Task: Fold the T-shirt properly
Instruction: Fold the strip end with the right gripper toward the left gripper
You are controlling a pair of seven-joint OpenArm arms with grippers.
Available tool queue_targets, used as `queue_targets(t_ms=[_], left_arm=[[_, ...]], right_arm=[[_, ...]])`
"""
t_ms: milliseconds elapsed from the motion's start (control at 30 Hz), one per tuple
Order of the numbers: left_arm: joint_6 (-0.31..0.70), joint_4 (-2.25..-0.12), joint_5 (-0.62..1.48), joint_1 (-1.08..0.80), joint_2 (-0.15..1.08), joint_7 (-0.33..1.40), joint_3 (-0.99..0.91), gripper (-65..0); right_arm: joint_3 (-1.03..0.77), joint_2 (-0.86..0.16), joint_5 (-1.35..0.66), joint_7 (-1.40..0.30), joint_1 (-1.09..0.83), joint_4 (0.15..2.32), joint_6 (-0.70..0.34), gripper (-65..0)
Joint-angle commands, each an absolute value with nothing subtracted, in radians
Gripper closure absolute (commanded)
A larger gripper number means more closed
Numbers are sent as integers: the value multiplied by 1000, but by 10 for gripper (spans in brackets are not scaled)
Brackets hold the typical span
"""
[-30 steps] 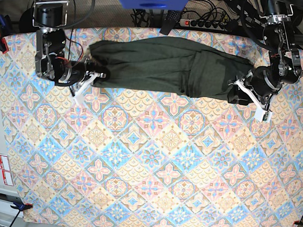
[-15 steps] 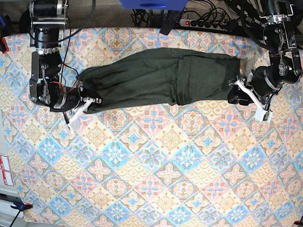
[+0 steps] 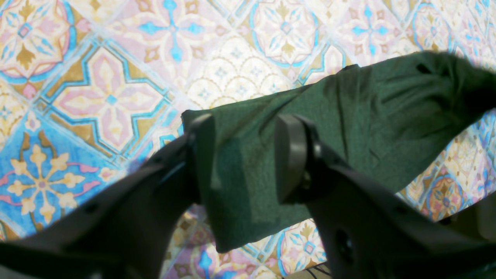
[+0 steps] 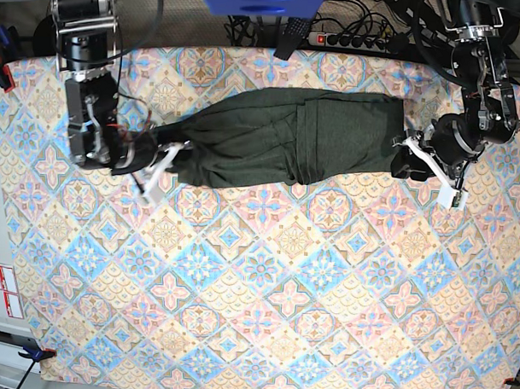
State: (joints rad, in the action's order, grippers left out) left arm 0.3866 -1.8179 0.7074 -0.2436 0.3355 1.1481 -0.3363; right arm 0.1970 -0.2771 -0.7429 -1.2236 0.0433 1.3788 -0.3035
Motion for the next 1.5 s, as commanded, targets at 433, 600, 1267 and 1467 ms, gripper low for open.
queue_targets(t_ms=[433, 600, 1267, 1467], left_arm=[[389, -1831, 719, -225, 351, 1136, -341, -247], [389, -1831, 717, -225, 351, 1136, -341, -247], [389, -1831, 717, -225, 351, 1136, -341, -247], [389, -1831, 717, -223, 351, 1136, -340, -247]], right_arm=[[177, -317, -769, -1135, 74, 1422, -311, -213], [134, -351, -769, -1135, 73, 1432, -311, -281], [142, -374, -768, -1132, 81, 1279, -311, -474], [145, -374, -768, -1130, 81, 1268, -311, -475]])
